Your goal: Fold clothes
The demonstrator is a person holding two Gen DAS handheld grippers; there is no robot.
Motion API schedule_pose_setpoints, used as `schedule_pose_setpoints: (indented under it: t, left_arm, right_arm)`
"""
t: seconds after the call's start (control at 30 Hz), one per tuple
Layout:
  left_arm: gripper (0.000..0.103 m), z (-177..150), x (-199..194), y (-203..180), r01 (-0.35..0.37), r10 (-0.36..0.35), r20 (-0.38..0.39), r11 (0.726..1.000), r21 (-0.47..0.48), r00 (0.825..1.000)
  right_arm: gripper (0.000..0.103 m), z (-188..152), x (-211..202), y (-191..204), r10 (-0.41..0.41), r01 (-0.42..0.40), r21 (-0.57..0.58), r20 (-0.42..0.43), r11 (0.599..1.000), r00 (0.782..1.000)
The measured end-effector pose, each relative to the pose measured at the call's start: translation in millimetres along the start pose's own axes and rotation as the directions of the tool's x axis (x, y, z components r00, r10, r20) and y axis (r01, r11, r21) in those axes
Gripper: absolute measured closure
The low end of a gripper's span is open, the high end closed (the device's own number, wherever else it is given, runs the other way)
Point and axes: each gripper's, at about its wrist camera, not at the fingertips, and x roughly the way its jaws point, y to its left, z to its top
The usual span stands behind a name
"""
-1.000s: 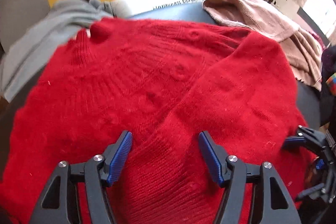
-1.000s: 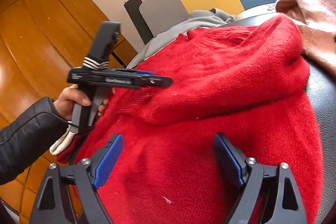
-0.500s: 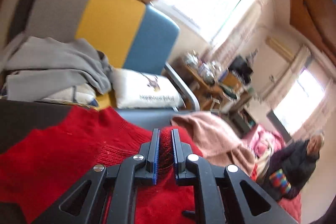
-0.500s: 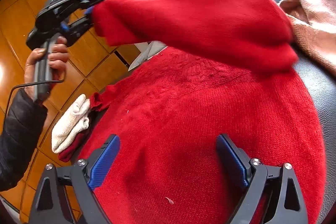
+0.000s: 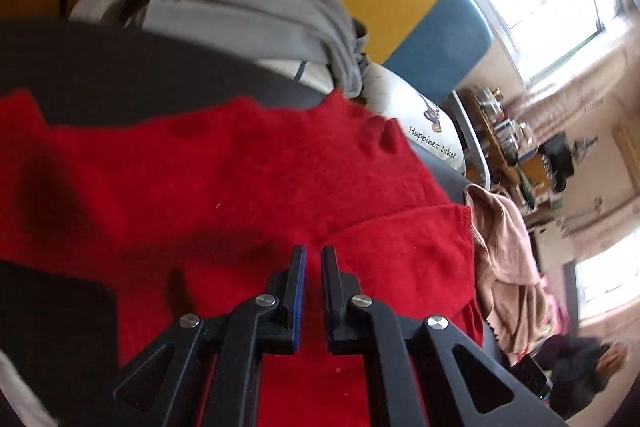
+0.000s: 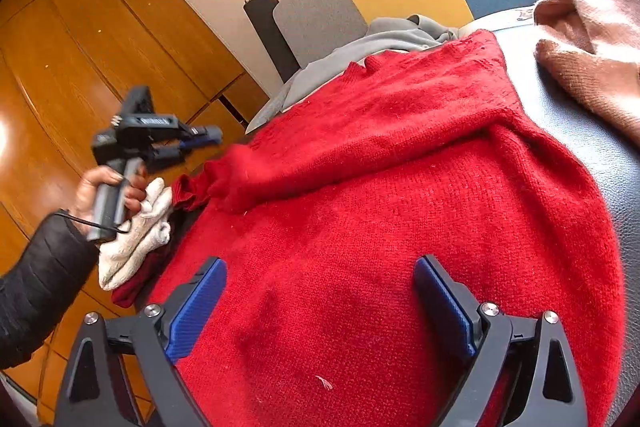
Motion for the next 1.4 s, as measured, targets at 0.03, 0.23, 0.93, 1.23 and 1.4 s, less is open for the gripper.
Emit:
schedule_pose_setpoints:
  t: [0.03, 0.23, 0.93, 1.23, 1.4]
  left_arm:
    - [0.094, -2, 2, 8, 0.006, -0.006, -0.006, 1.000, -0.022, 1.000]
    - [0.073, -13, -27, 50, 0.042, -0.035, 0.076, 0.995, -0.093, 0.997]
    - [0.078, -49, 13, 51, 0.032, -0.035, 0.058, 0.998, 0.052, 0.998]
    - [0.094, -52, -7, 36, -0.007, -0.009, 0.150, 0.995, 0.104, 0.989]
    - [0.094, -31, -26, 22, -0.008, -0.021, 0.233, 0.992, 0.124, 0.972]
  right_arm:
    - [0.006, 0, 0, 0, 0.000, 0.000, -0.001, -0.001, 1.000, 1.000]
    - [0.005, 1, 0, 0, 0.001, -0.001, -0.004, -0.003, 1.000, 1.000]
    - [0.014, 192, 117, -24, -0.446, 0.362, -0.426, -0.114, 0.829, 0.888]
    - [0.083, 192, 139, -48, -0.522, 0.394, -0.446, -0.208, 0.803, 0.827]
    - [0.093, 204, 130, -69, -0.610, 0.507, -0.416, -0.162, 0.755, 0.776]
